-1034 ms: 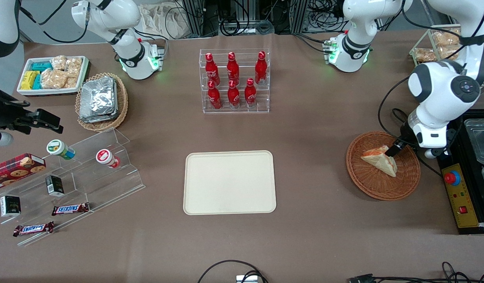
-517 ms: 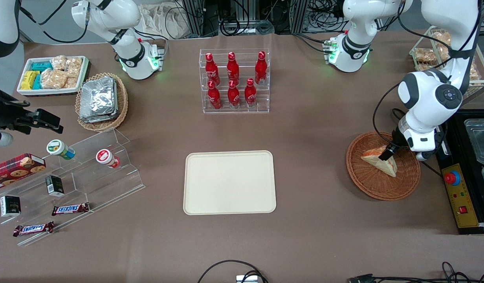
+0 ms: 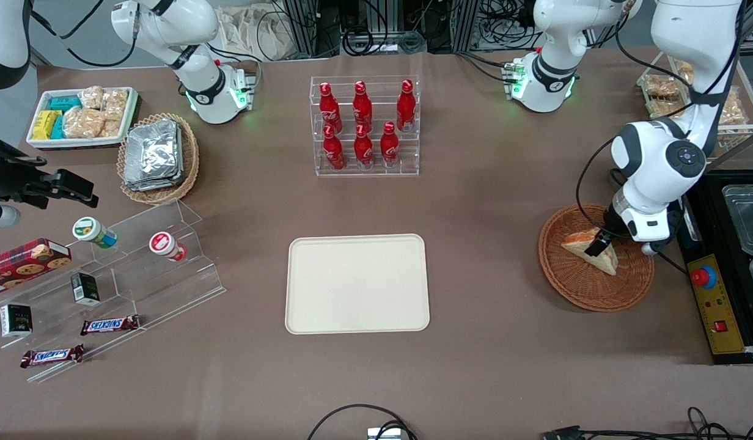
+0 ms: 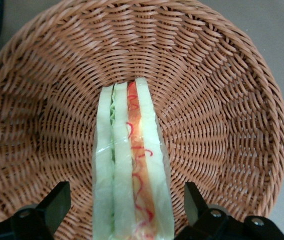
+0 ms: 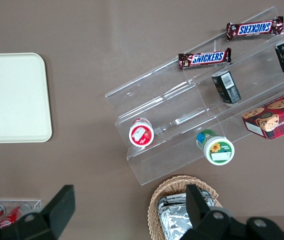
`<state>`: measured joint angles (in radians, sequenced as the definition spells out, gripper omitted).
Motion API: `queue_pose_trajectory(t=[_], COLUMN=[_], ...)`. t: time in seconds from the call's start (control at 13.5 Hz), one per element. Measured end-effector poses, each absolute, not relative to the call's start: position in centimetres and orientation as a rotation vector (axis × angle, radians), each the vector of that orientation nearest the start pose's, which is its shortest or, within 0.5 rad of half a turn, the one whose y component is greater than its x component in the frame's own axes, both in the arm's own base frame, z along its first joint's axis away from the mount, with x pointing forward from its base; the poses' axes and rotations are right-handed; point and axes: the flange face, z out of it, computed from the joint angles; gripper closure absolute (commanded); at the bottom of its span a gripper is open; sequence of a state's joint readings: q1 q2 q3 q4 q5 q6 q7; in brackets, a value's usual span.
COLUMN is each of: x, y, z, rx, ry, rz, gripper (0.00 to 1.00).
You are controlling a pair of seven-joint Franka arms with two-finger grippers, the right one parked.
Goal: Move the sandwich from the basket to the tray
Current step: 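Lower the open left gripper and close it on the sandwich, then lift the sandwich and carry it with the left gripper over the tray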
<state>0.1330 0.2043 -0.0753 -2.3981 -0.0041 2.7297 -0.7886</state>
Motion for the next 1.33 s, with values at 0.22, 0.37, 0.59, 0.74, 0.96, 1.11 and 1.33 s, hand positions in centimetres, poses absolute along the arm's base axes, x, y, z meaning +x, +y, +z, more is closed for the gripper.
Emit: queue_pose_trajectory(t=[0.22, 0.37, 0.59, 0.74, 0.96, 1.11, 1.33], x=[51.3, 51.3, 51.4, 51.6, 51.6, 51.4, 51.2], y=[2.9, 2.8, 2.7, 2.3, 1.9, 2.0, 1.9], z=[22.9, 22.7, 22.9, 23.3, 24.5, 26.3, 29.4], rx=[-2.912, -2.913, -2.922, -2.944, -3.011, -3.061, -3.110], ry=[-1.330, -1.330, -1.312, -1.262, -1.047, -0.839, -0.552], rz=[-0.185, -0.185, -0.195, -0.209, -0.191, -0.175, -0.197], gripper=[0.49, 0.85, 0.87, 0.90, 0.90, 0.89, 0.88])
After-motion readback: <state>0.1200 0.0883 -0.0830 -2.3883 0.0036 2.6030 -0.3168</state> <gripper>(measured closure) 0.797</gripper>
